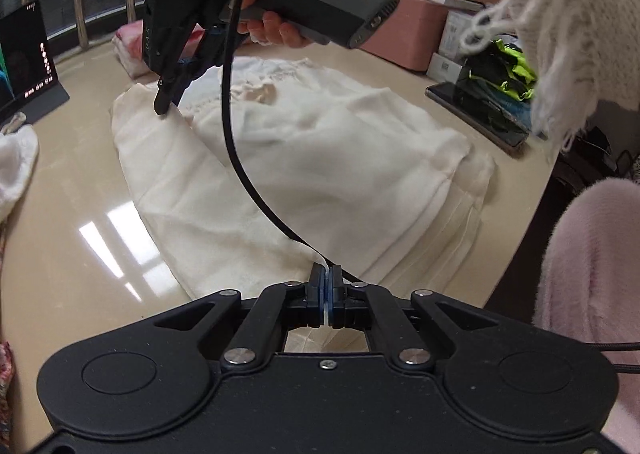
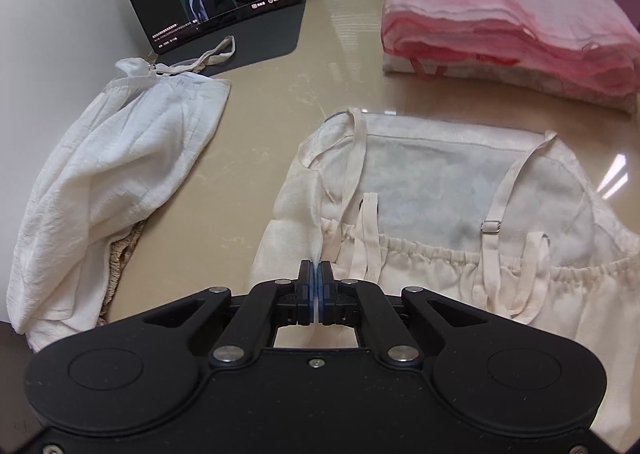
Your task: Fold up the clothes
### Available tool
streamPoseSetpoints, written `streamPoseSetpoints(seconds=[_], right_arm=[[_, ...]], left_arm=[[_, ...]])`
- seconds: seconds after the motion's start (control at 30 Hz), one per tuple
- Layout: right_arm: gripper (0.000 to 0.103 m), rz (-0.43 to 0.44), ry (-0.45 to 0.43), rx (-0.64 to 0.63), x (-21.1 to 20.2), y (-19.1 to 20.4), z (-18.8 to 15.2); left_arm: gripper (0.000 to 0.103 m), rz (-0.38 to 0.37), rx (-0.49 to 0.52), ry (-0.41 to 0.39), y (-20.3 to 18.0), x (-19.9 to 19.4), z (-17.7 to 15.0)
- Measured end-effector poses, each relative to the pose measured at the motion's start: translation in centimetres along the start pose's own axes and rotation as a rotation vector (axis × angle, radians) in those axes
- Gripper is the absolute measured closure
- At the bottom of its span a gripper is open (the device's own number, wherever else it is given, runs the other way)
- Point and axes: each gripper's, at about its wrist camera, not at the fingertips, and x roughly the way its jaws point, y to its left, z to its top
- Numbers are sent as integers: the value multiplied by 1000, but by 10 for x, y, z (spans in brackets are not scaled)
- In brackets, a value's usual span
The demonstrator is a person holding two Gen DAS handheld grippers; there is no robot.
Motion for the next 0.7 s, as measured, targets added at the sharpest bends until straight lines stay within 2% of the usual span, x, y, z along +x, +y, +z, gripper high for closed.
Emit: streamPoseSetpoints(seconds=[0.07,0.13,0.17,0.3,0.4,0.5,0.57,0.6,0.63,0.7], right_arm=[[92,-14,-40,6,3,-4,-5],[53,-27,-96,26,-1,-10,-8],[47,-24,-123,43,-6,-14,-8],[49,23,-197,73,-34,-27,-12],[49,39,-214,67,-49,-31,-18],[49,65,-204,42,-54,-27,-25],[55,87,-174,16,-48,-19,-29],[71,93,-159,4,-43,-13,-32],[80,93,-147,-10,-37,-7,-34],[80,90,-126,-41,-25,6,-37]], left_arm=[[84,-17,-11,7,2,3,-1],[40,-26,-21,-15,4,-2,-4],[35,-27,-26,-32,6,-7,-5],[33,-61,-68,-96,18,-29,-12],[26,-123,-100,-124,27,-42,-18],[26,-129,-97,-149,29,-46,-23],[31,-109,-121,-139,32,-39,-22],[44,-103,-135,-131,34,-35,-22],[59,-106,-154,-116,36,-29,-22],[75,-116,-188,-85,42,-18,-23]])
